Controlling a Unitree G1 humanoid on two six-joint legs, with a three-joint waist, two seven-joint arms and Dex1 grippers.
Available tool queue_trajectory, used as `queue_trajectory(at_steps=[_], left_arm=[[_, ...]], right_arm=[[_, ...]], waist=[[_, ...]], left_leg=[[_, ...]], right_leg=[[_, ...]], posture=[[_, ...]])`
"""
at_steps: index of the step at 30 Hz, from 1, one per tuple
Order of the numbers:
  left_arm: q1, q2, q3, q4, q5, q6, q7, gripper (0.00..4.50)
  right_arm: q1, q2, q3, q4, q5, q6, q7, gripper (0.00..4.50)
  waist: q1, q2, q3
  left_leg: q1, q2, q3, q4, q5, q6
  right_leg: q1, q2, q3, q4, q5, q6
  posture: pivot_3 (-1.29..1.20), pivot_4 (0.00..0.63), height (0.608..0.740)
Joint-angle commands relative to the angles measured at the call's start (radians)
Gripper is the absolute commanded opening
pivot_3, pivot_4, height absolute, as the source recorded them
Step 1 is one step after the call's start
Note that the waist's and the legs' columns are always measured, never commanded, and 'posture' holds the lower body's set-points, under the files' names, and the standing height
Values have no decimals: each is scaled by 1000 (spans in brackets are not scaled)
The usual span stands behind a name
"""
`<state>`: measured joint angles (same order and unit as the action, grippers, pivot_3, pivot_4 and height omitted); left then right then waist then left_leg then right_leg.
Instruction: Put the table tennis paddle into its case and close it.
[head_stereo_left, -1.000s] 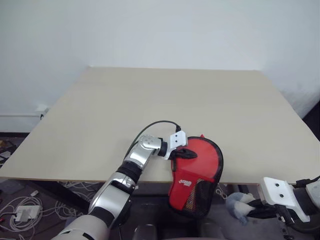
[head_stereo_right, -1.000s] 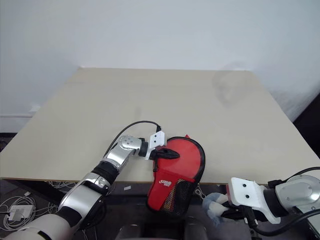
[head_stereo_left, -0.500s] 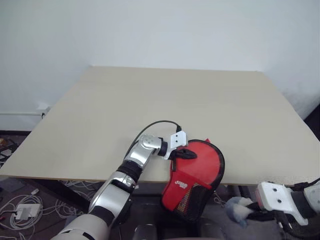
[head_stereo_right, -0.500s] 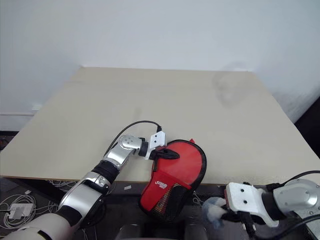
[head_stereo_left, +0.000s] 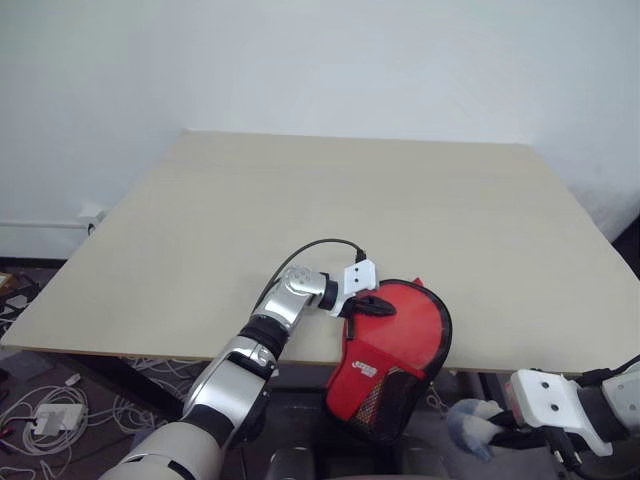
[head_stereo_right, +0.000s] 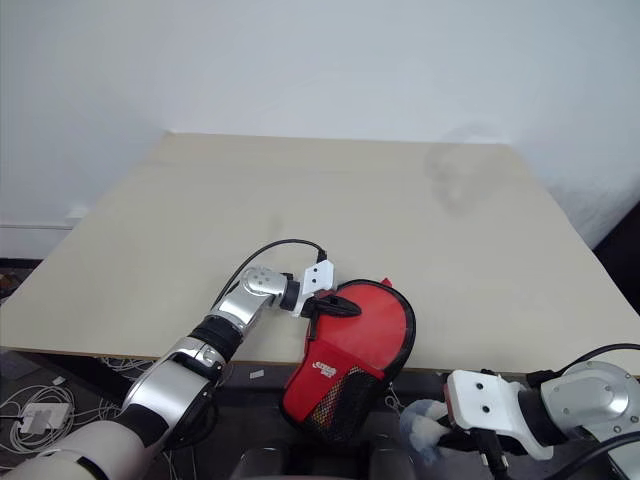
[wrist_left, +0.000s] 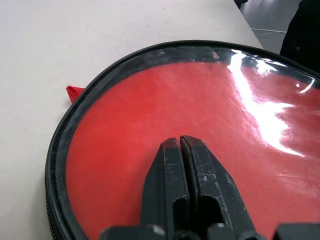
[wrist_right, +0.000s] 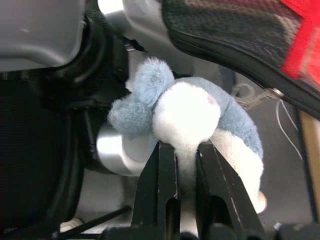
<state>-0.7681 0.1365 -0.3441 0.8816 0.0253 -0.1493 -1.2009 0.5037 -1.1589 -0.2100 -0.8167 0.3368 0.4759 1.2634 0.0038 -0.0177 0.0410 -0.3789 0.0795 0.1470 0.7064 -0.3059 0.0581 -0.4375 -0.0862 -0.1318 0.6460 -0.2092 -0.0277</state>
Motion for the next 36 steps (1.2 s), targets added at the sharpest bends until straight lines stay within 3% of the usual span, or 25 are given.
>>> queue_trajectory(at_steps=[1, 11, 30, 34, 36], left_arm=[[-5, 5, -5, 28, 29, 2, 11, 0], [-1, 5, -5, 23, 29, 4, 11, 0], [-3, 7, -3, 15, 31, 11, 19, 0], [-7, 6, 0, 21, 31, 11, 26, 0], [-9, 5, 3, 23, 30, 11, 31, 0]], right_arm=[[8, -2, 48, -73, 12, 13, -12, 18], [-4, -26, 133, -103, -20, 5, -46, 18], [88, -68, 121, -220, 11, -70, 26, 18], [41, -53, 117, -177, 12, -58, -2, 18], [4, -43, 100, -155, 39, -30, -13, 718]], waist=[[0, 0, 0], [0, 0, 0], [0, -1, 0], [0, -2, 1], [0, -2, 1]], left_leg=[[0, 0, 0, 0, 0, 0], [0, 0, -1, 0, 0, 0], [1, 1, -8, 0, 0, 0], [1, 2, -14, 1, 0, 0], [1, 1, -15, 1, 0, 0]], right_leg=[[0, 0, 0, 0, 0, 0], [1, 0, -1, -1, 0, 0], [7, -1, -8, -4, -1, -1], [10, -1, -11, -5, -1, -1], [11, -1, -11, -5, -1, -1]], posture=[[0, 0, 740], [0, 0, 740], [0, 0, 740], [0, 0, 740], [0, 0, 740]])
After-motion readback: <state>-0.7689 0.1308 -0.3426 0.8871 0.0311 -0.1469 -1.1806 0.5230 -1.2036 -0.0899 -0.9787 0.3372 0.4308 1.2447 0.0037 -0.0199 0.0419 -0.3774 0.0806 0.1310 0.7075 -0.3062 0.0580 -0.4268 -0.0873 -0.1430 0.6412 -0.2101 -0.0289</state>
